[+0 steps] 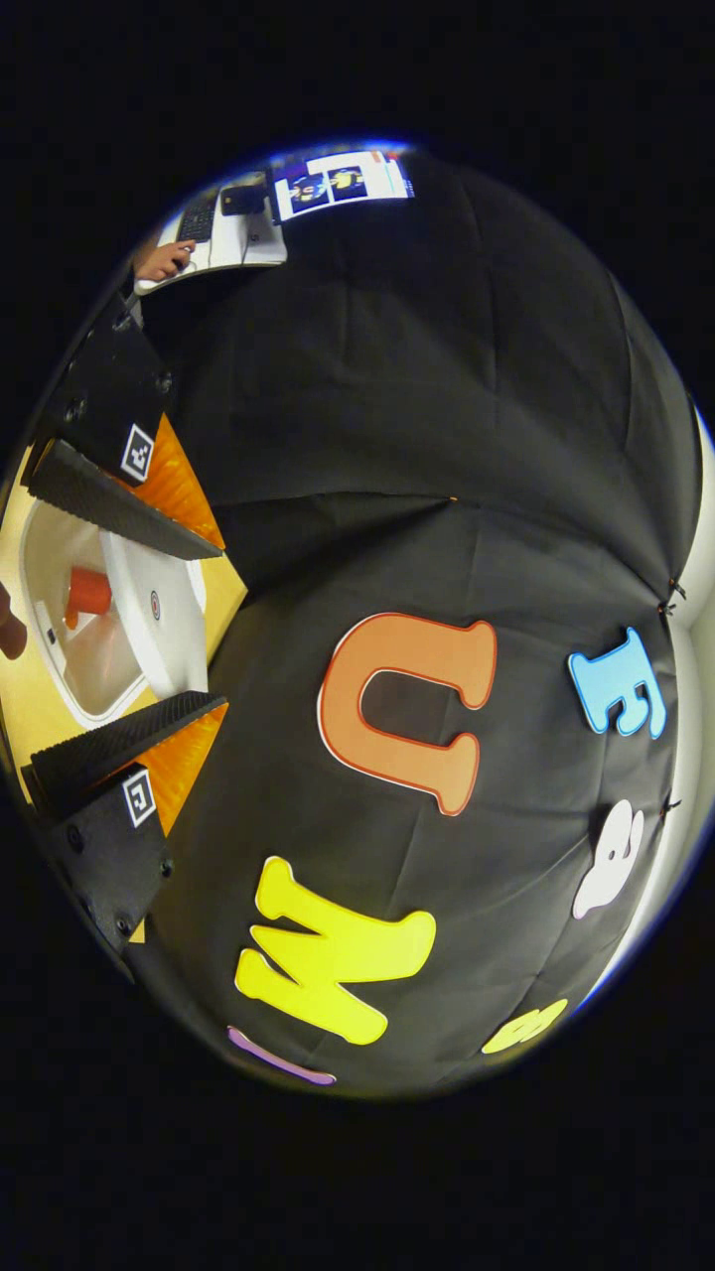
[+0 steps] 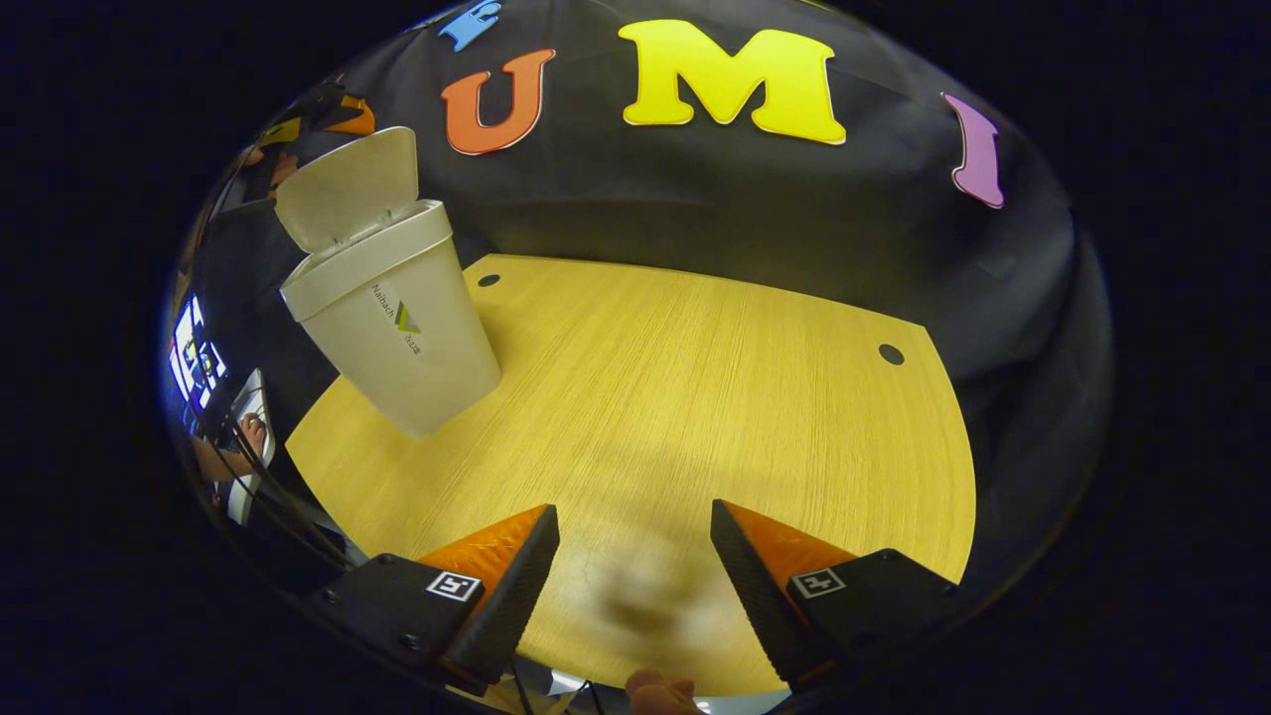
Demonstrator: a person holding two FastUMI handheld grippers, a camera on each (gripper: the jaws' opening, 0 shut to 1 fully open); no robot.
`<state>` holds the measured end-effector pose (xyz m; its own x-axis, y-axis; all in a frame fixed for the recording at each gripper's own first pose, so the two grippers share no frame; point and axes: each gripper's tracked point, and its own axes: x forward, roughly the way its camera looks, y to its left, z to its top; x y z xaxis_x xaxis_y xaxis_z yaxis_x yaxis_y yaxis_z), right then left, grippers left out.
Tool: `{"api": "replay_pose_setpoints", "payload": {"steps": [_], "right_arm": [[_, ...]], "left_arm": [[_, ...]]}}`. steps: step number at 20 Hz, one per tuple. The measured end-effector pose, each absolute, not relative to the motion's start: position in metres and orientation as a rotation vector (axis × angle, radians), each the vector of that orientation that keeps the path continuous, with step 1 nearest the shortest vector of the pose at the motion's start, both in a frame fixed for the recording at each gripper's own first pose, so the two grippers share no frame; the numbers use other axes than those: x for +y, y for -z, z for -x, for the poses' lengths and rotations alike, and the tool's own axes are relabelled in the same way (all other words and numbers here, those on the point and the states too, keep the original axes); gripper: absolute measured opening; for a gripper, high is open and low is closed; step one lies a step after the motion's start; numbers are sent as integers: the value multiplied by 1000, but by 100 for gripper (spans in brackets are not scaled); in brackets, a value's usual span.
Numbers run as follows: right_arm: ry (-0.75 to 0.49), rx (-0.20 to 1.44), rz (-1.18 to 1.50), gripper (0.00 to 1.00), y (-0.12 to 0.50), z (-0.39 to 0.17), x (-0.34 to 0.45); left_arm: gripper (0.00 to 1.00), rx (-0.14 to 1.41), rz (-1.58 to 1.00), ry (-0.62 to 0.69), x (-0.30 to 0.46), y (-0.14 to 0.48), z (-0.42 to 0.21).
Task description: Press the lid of the desktop garbage bin to open it, pick up the crumpled paper on the desktop and throw it into the bin, then pick up the pop can on the desktop and drop it into the bin, and finally close the garbage bin lid.
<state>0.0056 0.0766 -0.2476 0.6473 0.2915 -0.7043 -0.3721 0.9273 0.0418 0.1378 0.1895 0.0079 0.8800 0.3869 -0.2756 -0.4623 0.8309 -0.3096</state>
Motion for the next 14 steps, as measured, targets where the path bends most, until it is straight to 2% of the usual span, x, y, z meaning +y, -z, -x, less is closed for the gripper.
{"api": "replay_pose_setpoints", "payload": {"steps": [7,14], "right_arm": [[-480,773,175,97,271,-9,41],[-530,852,141,97,303,-15,20]], "left_arm": [[92,261,310,-571,157,48,-124],[93,315,241,-666,143,86,-122]]}}
